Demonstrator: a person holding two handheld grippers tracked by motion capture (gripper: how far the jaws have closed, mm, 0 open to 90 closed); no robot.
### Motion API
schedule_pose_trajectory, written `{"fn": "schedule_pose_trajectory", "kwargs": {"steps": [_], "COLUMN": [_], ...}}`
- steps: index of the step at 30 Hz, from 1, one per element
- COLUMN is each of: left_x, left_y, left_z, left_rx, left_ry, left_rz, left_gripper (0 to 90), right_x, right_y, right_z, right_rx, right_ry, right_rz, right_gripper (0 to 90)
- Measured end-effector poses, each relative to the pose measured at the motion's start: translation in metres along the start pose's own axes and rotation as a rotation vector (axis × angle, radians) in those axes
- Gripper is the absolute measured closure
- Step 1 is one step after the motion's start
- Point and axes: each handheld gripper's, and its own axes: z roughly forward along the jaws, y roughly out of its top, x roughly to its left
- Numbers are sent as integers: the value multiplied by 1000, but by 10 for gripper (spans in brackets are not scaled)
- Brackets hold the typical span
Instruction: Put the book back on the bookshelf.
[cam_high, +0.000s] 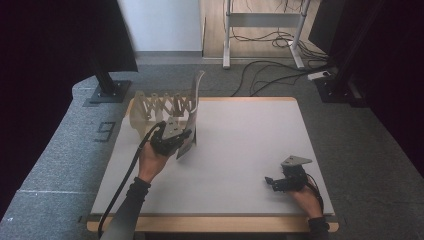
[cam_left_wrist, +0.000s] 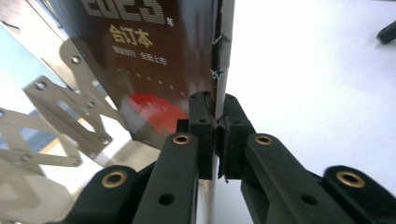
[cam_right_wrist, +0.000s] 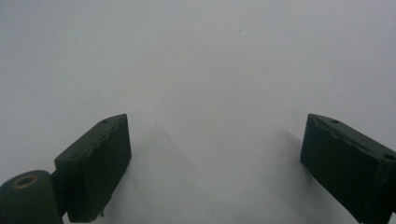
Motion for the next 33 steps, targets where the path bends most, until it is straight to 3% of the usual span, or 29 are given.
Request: {"fn": "schedule_pose_trajectory", "kwargs": {"steps": [2,4,7,9,14,20,28,33], "left_x": [0,0,-8,-12,-13,-9,-3,3], "left_y": [0,-1,-2,-1,-1,-3,-4,-15], "left_z": [-1,-1,-1,1,8,12,-5,-22], "left_rx": [10,4,13,14,8,11,-43,-66], "left_ry": [10,8,41,13,-42,-74,-155,-194], "left_rz": [14,1,54,51,-7,-68,-154,-207], "left_gripper": [866,864,841,764,595,412,201,142], "right_x": [0,0,0,0,0,0,0,0], "right_y": [0,0,0,0,0,0,0,0], "right_z": [0,0,0,0,0,0,0,0], "right_rx": [1,0,3,3,2,-1,2,5], "right_ry": [1,0,-1,0,0,0,-2,-2], "right_rz": [2,0,-1,0,0,-3,-1,-6], "right_gripper": [83,83,83,83,83,87,86,84]}}
